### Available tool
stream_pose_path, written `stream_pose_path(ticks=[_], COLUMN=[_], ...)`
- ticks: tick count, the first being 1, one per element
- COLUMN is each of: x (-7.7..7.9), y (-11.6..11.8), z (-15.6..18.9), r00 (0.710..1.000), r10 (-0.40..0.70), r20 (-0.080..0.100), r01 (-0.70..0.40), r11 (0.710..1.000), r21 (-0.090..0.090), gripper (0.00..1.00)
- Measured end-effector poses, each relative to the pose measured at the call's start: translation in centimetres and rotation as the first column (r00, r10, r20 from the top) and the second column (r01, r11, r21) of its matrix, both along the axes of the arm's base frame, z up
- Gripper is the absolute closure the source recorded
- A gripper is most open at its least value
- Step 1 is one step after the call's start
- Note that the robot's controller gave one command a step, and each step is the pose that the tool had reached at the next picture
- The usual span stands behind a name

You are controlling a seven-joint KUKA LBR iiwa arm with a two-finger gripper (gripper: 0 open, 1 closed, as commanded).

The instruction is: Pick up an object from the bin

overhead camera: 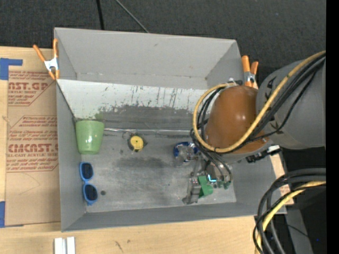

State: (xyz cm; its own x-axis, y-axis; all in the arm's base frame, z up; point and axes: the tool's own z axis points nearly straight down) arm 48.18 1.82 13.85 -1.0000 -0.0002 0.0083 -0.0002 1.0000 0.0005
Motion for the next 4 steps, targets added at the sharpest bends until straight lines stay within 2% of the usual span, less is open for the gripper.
stream_pose_path(ticks=[1,2,3,4], x=[3.1,3.1,3.1,9.8], y=[-8.0,-7.4,-7.4,-7.7], z=[-6.0,-5.7,-5.7,-6.5], r00=[0.999,0.999,0.999,1.000], r10=[0.037,0.042,0.042,-0.004], r20=[0.007,0.008,0.008,0.015], r01=[-0.036,-0.042,-0.042,0.004], r11=[0.999,0.999,0.999,1.000], r21=[-0.003,0.000,0.000,0.000], gripper=[0.00,1.00,0.00,0.00])
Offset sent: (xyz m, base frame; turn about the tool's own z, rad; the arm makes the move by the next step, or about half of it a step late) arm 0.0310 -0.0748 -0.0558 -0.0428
